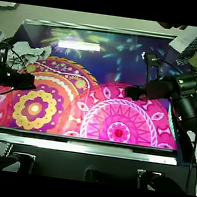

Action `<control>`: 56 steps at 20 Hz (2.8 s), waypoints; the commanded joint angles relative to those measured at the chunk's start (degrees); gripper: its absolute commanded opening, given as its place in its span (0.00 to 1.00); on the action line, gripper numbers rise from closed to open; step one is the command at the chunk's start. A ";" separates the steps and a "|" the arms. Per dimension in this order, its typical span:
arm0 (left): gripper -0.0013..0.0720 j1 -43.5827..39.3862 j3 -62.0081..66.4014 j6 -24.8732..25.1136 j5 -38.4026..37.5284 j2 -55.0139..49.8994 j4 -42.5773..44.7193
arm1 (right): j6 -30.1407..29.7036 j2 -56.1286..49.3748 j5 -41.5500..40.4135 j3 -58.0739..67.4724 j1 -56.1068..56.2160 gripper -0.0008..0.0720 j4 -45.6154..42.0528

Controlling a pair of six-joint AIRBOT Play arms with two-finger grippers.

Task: Fold the clothes and pants, and hang the long-sleeved shirts on hangers.

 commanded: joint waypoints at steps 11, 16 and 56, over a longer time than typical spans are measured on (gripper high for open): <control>0.04 -0.02 -0.02 1.88 0.04 0.02 0.31 | 0.02 0.04 0.02 0.07 0.04 0.20 0.02; 0.04 0.22 -0.02 19.71 0.09 -0.07 5.33 | 0.02 0.04 0.04 0.07 0.04 0.20 0.02; 0.04 27.47 36.26 -17.81 57.07 -61.18 10.34 | 0.02 0.04 0.02 0.07 0.04 0.20 0.02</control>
